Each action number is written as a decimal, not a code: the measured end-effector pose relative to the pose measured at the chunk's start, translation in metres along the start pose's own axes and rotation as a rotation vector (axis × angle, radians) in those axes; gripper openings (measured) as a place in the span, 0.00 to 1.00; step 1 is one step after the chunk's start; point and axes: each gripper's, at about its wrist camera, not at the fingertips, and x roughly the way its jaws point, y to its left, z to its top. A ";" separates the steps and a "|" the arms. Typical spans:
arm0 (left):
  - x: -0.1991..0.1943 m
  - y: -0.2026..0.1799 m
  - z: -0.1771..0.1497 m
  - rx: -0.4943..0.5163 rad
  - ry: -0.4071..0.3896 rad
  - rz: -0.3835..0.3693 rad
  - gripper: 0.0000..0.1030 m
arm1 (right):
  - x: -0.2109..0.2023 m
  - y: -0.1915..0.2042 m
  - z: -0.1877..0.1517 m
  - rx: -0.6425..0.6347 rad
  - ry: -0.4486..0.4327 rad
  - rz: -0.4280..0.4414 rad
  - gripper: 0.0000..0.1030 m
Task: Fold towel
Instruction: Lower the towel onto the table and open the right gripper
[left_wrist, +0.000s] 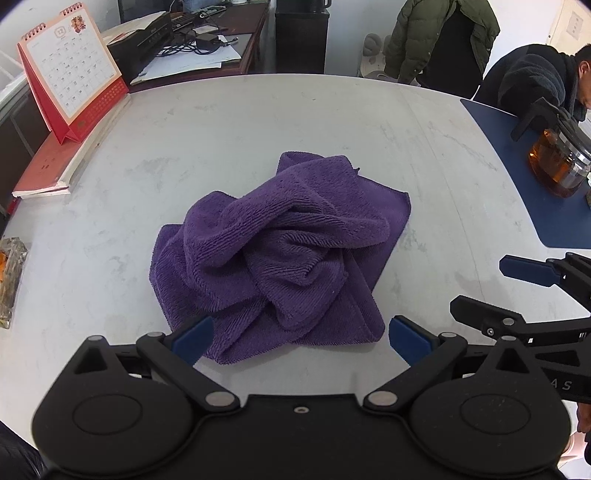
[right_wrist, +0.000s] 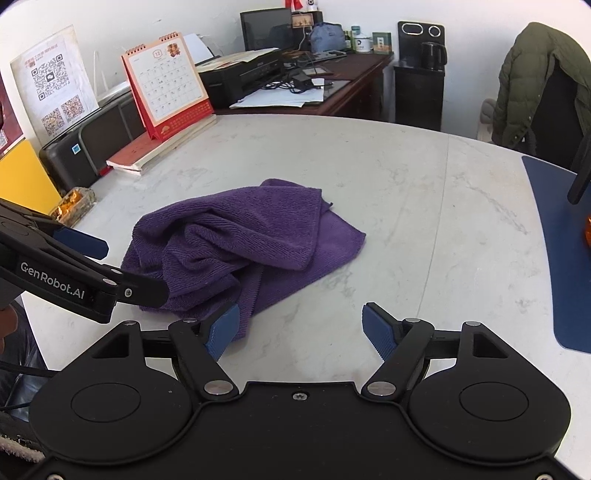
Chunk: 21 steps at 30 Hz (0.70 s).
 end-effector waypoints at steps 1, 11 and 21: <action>0.000 0.001 -0.001 -0.001 0.001 0.001 0.99 | 0.000 0.001 -0.001 0.002 0.003 -0.001 0.72; 0.001 0.011 -0.006 -0.018 0.016 0.008 0.99 | 0.003 0.011 -0.001 -0.007 0.016 0.002 0.72; 0.006 0.021 -0.006 -0.030 0.027 0.006 0.99 | 0.008 0.016 0.003 -0.017 0.022 -0.006 0.73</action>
